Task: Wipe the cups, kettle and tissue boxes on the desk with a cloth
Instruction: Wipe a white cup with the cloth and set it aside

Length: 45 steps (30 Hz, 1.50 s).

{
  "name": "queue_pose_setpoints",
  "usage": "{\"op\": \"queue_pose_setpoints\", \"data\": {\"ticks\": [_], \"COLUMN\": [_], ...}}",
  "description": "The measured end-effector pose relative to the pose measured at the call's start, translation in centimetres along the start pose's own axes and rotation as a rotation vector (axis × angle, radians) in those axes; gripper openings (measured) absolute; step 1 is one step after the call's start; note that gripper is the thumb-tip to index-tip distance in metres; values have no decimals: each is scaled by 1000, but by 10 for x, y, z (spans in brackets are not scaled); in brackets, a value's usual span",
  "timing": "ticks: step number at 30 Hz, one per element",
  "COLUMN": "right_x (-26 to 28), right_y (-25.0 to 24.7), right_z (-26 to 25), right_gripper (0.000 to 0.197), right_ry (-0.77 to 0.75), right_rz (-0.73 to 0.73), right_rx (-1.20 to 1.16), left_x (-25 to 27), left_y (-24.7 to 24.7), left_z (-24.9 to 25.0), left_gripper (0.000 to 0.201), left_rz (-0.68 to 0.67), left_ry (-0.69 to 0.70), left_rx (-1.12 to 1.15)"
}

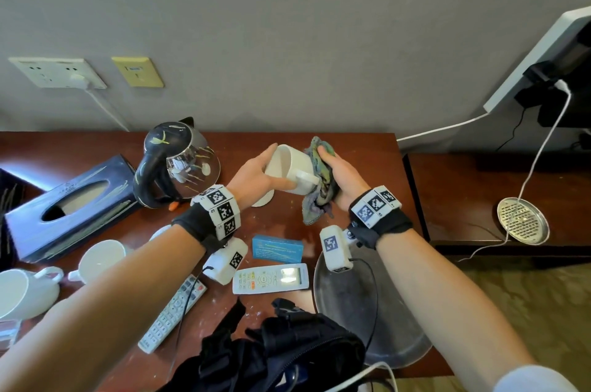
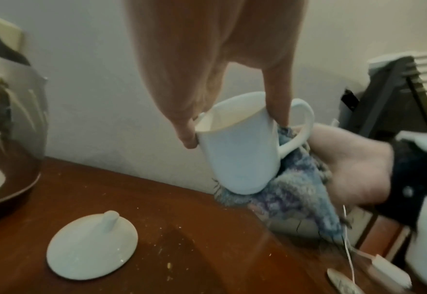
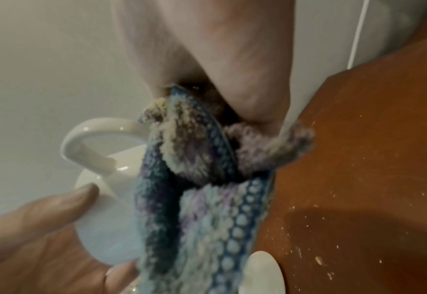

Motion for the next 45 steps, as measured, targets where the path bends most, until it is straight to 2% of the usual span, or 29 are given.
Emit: {"op": "queue_pose_setpoints", "data": {"ticks": [2,6,7,9,10,11,13,14,16,18,21,23,25,28,30,33,36,38,41,42,45], "right_x": [0,0,2,5,9,14,27,33,40,38,14,4,8,33,40,34,15,9,9,11,14], "right_y": [0,-3,-1,6,11,17,33,40,48,45,17,4,9,36,47,38,12,5,3,3,3], "right_z": [5,1,-1,-7,-12,-19,-30,-33,-36,-37,-33,-30,-33,-43,-42,-41,-32,-25,-31,-33,-36], "right_gripper": [35,36,37,38,37,38,39,39,39,36,32,31,26,26,29,28,27,22,16,16,16], "right_ry": [9,-121,-155,-222,-267,-326,-450,-514,-592,-585,-382,-283,-312,-523,-579,-548,-368,-310,-351,-364,-409], "right_rz": [7,57,58,28,-2,-40,-129,-158,-206,-193,-25,66,75,11,-41,-31,65,78,91,102,127], "right_rx": [-11,24,56,161,242,355,682,847,991,951,661,532,608,820,841,758,540,433,359,338,326], "left_x": [-1,2,1,-3,-5,-7,-7,-8,-6,-3,4,9,8,6,7,11,16,18,15,14,9], "left_y": [1,4,4,2,1,1,0,-1,-3,-8,-9,-6,-6,-11,-14,-15,-7,-2,-5,-5,-2], "left_z": [-2,-7,-8,-11,-13,-15,-13,-13,-8,1,13,18,19,21,22,25,23,19,12,11,13], "left_gripper": [92,75,76,91,96,93,72,69,86,98,89,87,87,92,98,90,92,98,116,113,91], "left_rz": [-46,-84,-78,-55,-48,-41,-37,-32,-10,51,114,114,108,108,116,126,113,104,108,96,17], "left_ry": [-41,-134,-140,-142,-153,-162,-157,-149,-119,-62,43,93,96,80,81,130,182,193,117,87,50], "left_rx": [49,175,196,246,279,306,286,261,206,70,-206,-276,-289,-319,-326,-380,-463,-410,-137,-110,-161]}}
Point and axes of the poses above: each hand's wrist, its own x-axis away from the middle knuckle, its own y-axis out of the palm, z = x × y, the point moved 9 cm from there along -x, towards the middle knuckle, and after that the axes turned 6 degrees about -x, right-handed, at the moved point
